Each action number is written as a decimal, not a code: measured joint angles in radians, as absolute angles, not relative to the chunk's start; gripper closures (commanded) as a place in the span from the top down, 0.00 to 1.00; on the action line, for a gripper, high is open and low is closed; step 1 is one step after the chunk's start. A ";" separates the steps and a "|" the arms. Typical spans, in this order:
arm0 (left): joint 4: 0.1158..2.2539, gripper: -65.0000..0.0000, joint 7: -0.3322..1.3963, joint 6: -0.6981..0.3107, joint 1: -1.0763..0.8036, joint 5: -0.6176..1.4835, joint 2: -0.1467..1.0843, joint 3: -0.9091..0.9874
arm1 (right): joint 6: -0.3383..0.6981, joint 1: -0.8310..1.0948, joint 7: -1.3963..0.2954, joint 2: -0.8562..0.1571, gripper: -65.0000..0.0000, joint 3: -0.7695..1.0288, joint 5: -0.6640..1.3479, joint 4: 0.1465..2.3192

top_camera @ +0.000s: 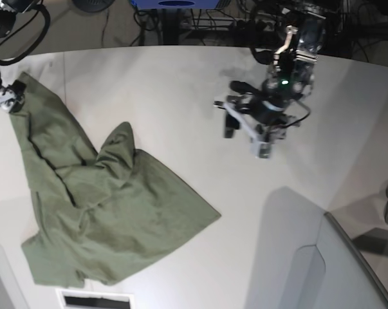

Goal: Layout the t-shirt on the table in an organized manner, then fold the t-shirt properly
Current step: 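Reach the left gripper over the shirt and pinch a fold of fabric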

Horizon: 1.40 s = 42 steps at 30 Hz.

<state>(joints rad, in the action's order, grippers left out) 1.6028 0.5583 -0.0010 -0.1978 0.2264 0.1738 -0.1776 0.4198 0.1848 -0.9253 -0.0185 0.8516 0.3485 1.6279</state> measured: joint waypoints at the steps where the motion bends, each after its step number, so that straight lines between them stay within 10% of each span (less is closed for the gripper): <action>1: 1.578 0.61 0.556 -0.001 -0.173 0.226 0.174 -0.231 | 0.420 0.190 -0.893 -0.019 0.70 0.853 0.350 1.651; 27: 0.944 0.61 0.175 0.001 0.219 0.214 0.004 -0.807 | 0.427 0.192 -0.871 -0.017 0.70 0.846 0.352 1.681; 30: 0.882 0.45 0.159 0.000 0.265 0.215 -0.019 -0.887 | 0.427 0.192 -0.869 -0.018 0.70 0.846 0.353 1.673; 33: 0.846 0.00 0.163 -0.005 0.291 0.220 -0.045 -0.913 | 0.427 0.188 -0.864 -0.020 0.70 0.846 0.353 1.629; 42: 1.130 0.00 0.359 0.004 0.347 0.217 0.089 -0.781 | 0.426 0.185 -0.864 -0.024 0.70 0.845 0.351 1.578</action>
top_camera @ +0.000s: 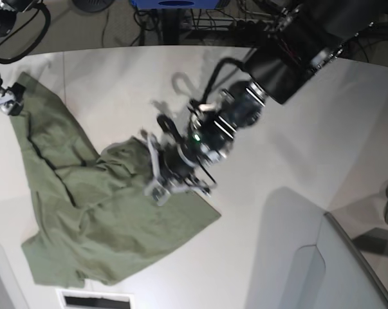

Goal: Layout the t-shirt on the table in an organized manner, then fold the t-shirt properly
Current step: 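Reach the left gripper over the shirt and pinch a fold of fabric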

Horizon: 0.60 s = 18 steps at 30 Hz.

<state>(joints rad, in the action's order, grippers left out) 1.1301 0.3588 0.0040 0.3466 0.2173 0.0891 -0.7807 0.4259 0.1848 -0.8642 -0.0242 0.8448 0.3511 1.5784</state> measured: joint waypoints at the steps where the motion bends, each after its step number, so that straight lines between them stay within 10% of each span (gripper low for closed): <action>1: 1.179 0.00 0.409 0.004 0.362 0.215 0.100 -0.755 | 0.427 0.181 -0.866 -0.025 0.70 0.845 0.352 1.576; 13: 1.403 0.00 0.614 0.002 0.411 0.214 0.149 -0.680 | 0.427 0.162 -0.863 -0.021 0.70 0.844 0.352 1.576; 18: 1.346 0.67 0.629 -0.007 0.301 0.229 0.108 -0.685 | 0.427 0.162 -0.864 -0.020 0.70 0.843 0.351 1.576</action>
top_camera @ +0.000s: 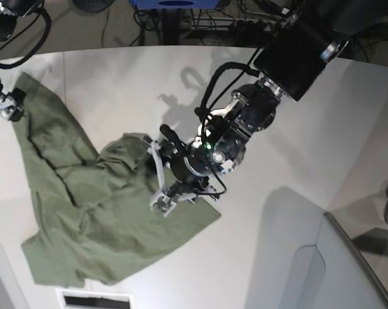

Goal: Layout the t-shirt on the table in an organized manner, then fold the t-shirt properly
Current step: 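Reach the left gripper over the shirt and pinch a fold of fabric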

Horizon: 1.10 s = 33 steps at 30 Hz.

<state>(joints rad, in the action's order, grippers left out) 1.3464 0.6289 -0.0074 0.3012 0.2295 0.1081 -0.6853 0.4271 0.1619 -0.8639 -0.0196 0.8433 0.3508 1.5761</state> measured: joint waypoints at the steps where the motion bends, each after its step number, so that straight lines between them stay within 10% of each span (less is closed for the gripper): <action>1: 1.322 0.76 0.625 -0.007 0.303 0.223 0.102 -0.686 | 0.427 0.162 -0.864 -0.019 0.70 0.843 0.352 1.576; 33: 1.092 0.68 0.367 -0.001 0.283 0.335 -0.031 -0.792 | 0.427 0.165 -0.864 -0.020 0.70 0.843 0.353 1.567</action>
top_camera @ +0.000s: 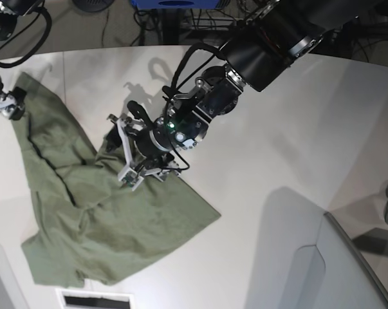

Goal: Layout the t-shirt on the table in an organized manner, then fold the t-shirt properly
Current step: 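Reach the left gripper over the shirt and pinch a fold of fabric, then pull the held fabric away from the right gripper to spread the shirt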

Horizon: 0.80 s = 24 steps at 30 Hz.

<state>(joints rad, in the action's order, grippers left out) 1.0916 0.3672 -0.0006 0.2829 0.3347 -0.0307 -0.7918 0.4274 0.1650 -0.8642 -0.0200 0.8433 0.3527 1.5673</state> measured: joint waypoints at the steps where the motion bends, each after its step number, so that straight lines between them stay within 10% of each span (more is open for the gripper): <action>1: 1.077 0.68 0.368 -0.001 0.286 0.380 -0.030 -0.793 | 0.427 0.164 -0.863 -0.023 0.70 0.843 0.352 1.554; 17: 0.888 0.66 0.272 -0.106 0.281 0.440 -0.106 -0.799 | 0.427 0.162 -0.863 -0.022 0.70 0.842 0.349 1.492; 19: 0.860 0.54 0.244 -0.106 0.282 0.439 -0.112 -0.799 | 0.427 0.161 -0.863 -0.022 0.70 0.842 0.349 1.492; 22: 0.813 0.04 0.221 -0.105 0.288 0.435 -0.116 -0.799 | 0.427 0.162 -0.863 -0.022 0.70 0.842 0.348 1.492; 24: 0.807 0.00 0.210 -0.105 0.291 0.432 -0.116 -0.799 | 0.427 0.161 -0.863 -0.022 0.70 0.842 0.349 1.492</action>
<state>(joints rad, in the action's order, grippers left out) 0.8066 0.2100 -0.1047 0.2909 0.4320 -0.1158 -0.7986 0.4271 0.1612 -0.8627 -0.0223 0.8425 0.3489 1.4918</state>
